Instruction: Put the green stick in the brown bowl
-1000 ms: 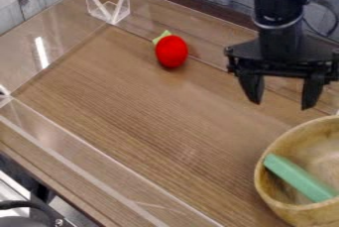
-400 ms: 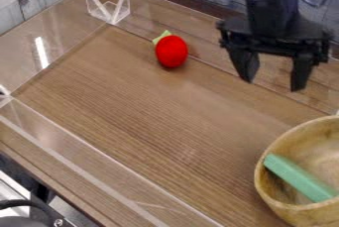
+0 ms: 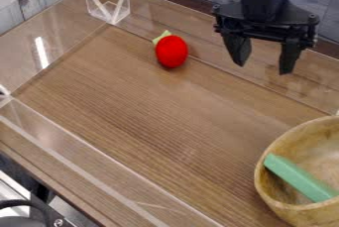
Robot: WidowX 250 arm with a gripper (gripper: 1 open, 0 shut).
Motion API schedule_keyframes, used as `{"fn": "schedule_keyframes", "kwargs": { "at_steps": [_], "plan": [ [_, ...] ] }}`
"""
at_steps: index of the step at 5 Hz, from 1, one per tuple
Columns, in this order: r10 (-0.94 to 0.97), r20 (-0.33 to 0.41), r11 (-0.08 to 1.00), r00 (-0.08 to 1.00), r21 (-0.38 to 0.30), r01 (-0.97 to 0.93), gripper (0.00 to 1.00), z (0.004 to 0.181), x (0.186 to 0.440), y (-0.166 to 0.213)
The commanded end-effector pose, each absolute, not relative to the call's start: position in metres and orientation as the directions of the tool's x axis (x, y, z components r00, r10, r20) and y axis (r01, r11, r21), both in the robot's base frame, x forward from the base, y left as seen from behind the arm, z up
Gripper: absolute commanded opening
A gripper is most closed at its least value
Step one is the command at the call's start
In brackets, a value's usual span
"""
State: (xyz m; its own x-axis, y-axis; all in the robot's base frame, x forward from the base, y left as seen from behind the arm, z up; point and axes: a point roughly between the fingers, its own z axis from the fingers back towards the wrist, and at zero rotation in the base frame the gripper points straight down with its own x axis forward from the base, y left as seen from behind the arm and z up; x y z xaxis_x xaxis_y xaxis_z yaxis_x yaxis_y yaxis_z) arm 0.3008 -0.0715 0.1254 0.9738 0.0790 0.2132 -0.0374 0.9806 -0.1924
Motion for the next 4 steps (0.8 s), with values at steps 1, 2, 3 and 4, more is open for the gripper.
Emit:
{"fn": "schedule_keyframes", "kwargs": {
  "at_steps": [1,2,3,4],
  "plan": [
    [0.03,0.276,0.983,0.961,-0.183,0.022,1.0,0.134,0.325,-0.076],
    [-0.013,0.276,0.983,0.961,-0.172,0.063,1.0,0.127,0.338,-0.081],
    [-0.029,0.268,0.984,0.963,-0.163,0.074,1.0,0.122,0.345,-0.079],
    [-0.042,0.26,0.984,0.965,-0.158,0.086,1.0,0.119,0.351,-0.078]
  ]
}}
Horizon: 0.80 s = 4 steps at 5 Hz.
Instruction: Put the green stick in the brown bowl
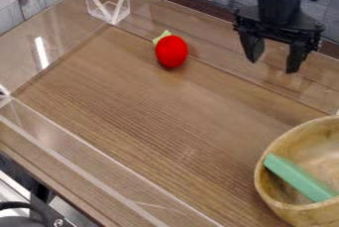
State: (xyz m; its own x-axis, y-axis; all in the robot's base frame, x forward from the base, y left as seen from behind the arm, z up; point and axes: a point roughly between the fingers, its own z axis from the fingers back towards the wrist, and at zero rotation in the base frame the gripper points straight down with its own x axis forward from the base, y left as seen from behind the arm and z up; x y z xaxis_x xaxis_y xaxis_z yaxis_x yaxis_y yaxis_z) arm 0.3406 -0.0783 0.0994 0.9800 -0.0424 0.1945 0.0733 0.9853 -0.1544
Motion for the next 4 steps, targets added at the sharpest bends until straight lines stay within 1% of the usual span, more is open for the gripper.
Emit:
{"fn": "schedule_keyframes", "kwargs": {
  "at_steps": [1,2,3,4],
  "plan": [
    [-0.037,0.258,0.987,0.965,-0.139,0.075,1.0,0.113,0.351,-0.065],
    [-0.032,0.253,0.991,0.967,-0.116,0.063,1.0,0.107,0.351,-0.05],
    [0.012,0.248,0.994,0.969,-0.106,0.015,1.0,0.121,0.342,-0.044],
    [0.058,0.252,0.994,0.966,-0.109,-0.032,1.0,0.135,0.34,-0.045]
  ]
}}
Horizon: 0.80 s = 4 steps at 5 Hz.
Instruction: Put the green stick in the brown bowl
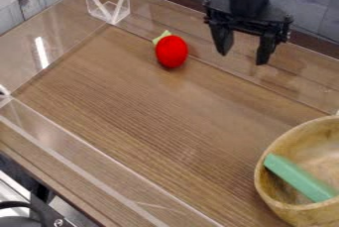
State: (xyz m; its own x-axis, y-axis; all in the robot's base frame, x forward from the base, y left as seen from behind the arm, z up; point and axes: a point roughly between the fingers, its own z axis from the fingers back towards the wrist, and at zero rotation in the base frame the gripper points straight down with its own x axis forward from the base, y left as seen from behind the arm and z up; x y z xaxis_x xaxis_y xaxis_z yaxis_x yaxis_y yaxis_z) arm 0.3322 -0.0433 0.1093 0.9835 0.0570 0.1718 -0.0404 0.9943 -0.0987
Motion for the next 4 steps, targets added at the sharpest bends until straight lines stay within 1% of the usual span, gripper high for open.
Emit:
{"fn": "schedule_keyframes", "kwargs": {
  "at_steps": [1,2,3,4],
  "plan": [
    [-0.01,0.253,0.992,0.967,-0.116,0.04,1.0,0.149,0.341,-0.051],
    [-0.064,0.256,0.988,0.965,-0.12,0.097,1.0,0.15,0.341,-0.055],
    [-0.086,0.248,0.986,0.965,-0.12,0.118,1.0,0.132,0.342,-0.07],
    [-0.091,0.233,0.985,0.968,-0.124,0.123,1.0,0.108,0.343,-0.081]
  ]
}}
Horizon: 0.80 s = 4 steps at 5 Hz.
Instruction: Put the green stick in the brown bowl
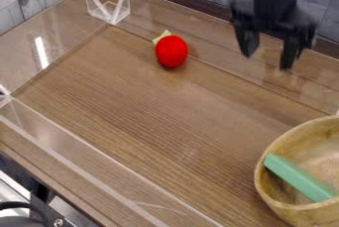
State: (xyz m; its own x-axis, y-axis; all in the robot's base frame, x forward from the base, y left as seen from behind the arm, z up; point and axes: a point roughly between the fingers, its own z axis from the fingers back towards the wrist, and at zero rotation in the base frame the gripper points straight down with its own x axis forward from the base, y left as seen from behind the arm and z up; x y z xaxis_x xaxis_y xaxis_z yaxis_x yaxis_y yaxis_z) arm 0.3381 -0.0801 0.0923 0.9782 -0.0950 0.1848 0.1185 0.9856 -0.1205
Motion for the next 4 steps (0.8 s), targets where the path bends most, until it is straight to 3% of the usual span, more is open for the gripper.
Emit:
{"fn": "schedule_keyframes", "kwargs": {
  "at_steps": [1,2,4],
  "plan": [
    [0.04,0.23,0.994,0.972,-0.109,-0.015,1.0,0.101,0.353,-0.071],
    [0.141,0.249,0.987,0.958,-0.11,-0.116,1.0,0.11,0.358,-0.062],
    [0.139,0.278,0.985,0.95,-0.136,-0.105,1.0,0.116,0.363,-0.043]
  ]
}}
